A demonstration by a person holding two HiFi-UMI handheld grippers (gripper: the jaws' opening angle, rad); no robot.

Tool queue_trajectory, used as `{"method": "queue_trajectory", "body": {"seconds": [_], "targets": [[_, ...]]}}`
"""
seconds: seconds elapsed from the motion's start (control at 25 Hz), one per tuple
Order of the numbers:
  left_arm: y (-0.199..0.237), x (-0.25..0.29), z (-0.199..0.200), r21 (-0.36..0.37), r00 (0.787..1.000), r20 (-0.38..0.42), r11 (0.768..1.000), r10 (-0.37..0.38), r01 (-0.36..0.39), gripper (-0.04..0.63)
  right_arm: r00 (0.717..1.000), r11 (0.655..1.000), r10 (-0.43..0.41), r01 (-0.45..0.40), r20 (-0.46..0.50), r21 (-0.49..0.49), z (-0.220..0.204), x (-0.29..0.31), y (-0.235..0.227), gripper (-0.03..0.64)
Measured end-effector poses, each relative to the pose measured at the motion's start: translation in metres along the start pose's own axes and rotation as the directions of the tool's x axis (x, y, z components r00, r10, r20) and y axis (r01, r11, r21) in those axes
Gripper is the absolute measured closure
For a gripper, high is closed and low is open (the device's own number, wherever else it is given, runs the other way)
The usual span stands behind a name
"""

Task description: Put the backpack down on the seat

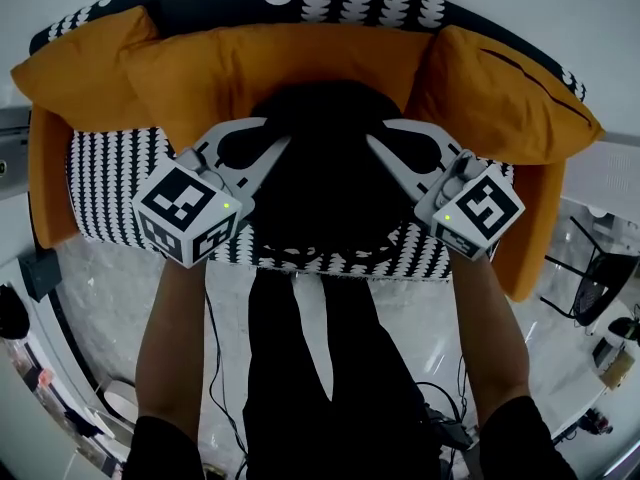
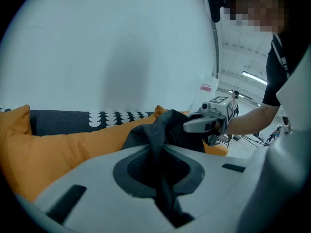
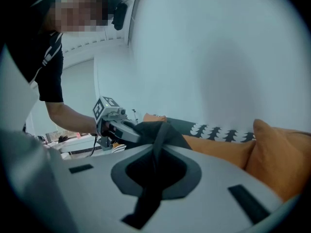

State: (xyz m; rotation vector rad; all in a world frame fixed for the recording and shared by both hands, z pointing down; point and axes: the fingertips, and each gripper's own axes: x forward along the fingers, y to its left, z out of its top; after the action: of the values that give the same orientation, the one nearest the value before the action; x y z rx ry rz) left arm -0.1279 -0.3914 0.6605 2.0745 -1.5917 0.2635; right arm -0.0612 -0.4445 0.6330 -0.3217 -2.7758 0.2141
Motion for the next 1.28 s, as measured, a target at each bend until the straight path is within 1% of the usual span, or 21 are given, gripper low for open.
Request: {"method": "queue_trajectory", "body": {"seconds": [0.52,0.8,1.04,1.12,1.2,1.28], "targets": [[0.023,0.018,-0.001,0.008,0.999,-0.053,1.0,-0.007,0.007,0.565,0.999,0.999,-0.038,0.038,-0.021,0.015,-0.007,0.014,-0.027,0.588],[0.03,0.025,-0.004,-0.018,0.999,-0.054,1.0,-0.001,0.0,0.565,0.997,0.998,-0.061,0.062,-0.041,0.01,-0.012,0.018,-0.035,0.586],[0.031,0.024,-0.004,-0.012,0.999,-0.045,1.0,0.007,-0.007,0.563,0.997,0.998,-0.064,0.065,-0.034,0.018,-0.012,0.018,-0.035,0.586],[0.033,0.022,-0.004,-0.01,0.999,-0.036,1.0,0.016,-0.017,0.545,0.997,0.997,-0.068,0.069,-0.027,0.03,-0.011,0.017,-0.036,0.569],[0.034,0.021,-0.002,-0.014,0.999,-0.025,1.0,0.025,-0.025,0.5,0.998,0.996,-0.068,0.069,-0.015,0.049,-0.009,0.015,-0.037,0.536],[0.036,0.018,-0.001,-0.022,0.999,-0.013,0.999,0.031,-0.031,0.488,0.998,0.995,-0.067,0.066,0.003,0.071,-0.005,0.012,-0.04,0.508]]}}
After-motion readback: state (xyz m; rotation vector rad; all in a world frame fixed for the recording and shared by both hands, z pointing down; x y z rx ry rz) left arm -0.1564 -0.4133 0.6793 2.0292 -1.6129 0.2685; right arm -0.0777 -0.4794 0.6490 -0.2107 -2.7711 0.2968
